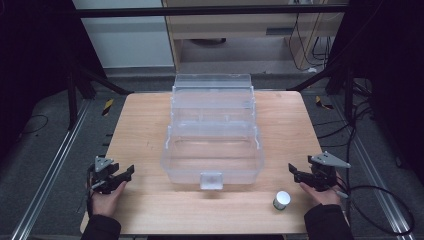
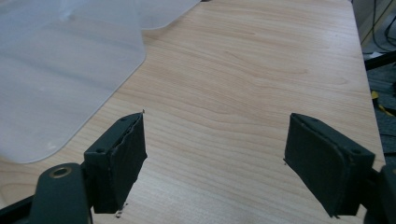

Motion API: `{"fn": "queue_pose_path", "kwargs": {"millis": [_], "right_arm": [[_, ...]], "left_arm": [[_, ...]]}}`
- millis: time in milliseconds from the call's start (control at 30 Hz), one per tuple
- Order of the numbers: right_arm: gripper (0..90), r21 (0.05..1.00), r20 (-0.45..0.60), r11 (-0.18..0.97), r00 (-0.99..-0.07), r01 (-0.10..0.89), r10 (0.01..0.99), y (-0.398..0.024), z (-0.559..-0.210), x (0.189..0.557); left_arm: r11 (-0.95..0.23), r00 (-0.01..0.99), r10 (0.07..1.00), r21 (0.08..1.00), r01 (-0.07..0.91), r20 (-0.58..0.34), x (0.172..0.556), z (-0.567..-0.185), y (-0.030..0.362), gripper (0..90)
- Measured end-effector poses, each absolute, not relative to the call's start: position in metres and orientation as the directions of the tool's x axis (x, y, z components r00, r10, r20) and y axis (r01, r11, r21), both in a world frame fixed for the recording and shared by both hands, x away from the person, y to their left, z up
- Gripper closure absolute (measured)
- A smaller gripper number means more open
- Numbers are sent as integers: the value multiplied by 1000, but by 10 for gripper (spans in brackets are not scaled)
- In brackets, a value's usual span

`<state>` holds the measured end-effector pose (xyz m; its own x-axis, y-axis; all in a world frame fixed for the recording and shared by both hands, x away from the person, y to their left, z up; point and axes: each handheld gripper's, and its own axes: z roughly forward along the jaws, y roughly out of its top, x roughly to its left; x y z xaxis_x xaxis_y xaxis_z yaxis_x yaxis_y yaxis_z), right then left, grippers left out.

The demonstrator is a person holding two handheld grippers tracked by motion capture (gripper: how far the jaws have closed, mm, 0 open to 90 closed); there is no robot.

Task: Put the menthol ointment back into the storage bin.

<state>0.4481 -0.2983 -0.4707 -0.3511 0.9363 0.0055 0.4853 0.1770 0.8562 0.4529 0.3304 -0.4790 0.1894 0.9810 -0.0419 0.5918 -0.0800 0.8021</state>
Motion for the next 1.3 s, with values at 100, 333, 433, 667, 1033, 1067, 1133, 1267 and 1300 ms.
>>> {"fn": "queue_pose_path", "kwargs": {"millis": [100, 333, 433, 667, 1033, 1067, 1133, 1267, 1300], "right_arm": [[237, 850, 21, 181, -375, 494, 927, -298, -468, 446], [329, 834, -11, 247, -432, 493, 902, -291, -455, 442], [325, 838, -2, 234, -427, 492, 904, -289, -444, 442], [319, 819, 9, 260, -463, 512, 886, -284, -424, 441], [339, 784, -19, 346, -537, 516, 844, -268, -391, 436], [340, 779, -19, 356, -547, 517, 837, -267, -389, 435], [341, 758, -26, 389, -571, 524, 820, -263, -385, 434], [332, 722, -74, 468, -615, 510, 785, -255, -379, 430], [332, 722, -74, 468, -615, 510, 785, -255, -379, 430]], "left_arm": [[-91, 198, 980, 796, 598, -36, 452, -480, 329, 374], [-102, 208, 978, 794, 599, -31, 452, -480, 330, 371], [-112, 214, 977, 788, 605, -26, 452, -480, 327, 371], [-122, 216, 976, 783, 611, -17, 453, -482, 326, 371], [-135, 225, 974, 777, 615, -9, 453, -482, 325, 374], [-135, 225, 974, 777, 615, -9, 453, -482, 325, 374], [-136, 225, 974, 777, 615, -7, 453, -482, 325, 374], [-137, 227, 974, 778, 614, -8, 452, -482, 325, 374], [-137, 227, 974, 778, 614, -8, 452, -482, 325, 374]]}}
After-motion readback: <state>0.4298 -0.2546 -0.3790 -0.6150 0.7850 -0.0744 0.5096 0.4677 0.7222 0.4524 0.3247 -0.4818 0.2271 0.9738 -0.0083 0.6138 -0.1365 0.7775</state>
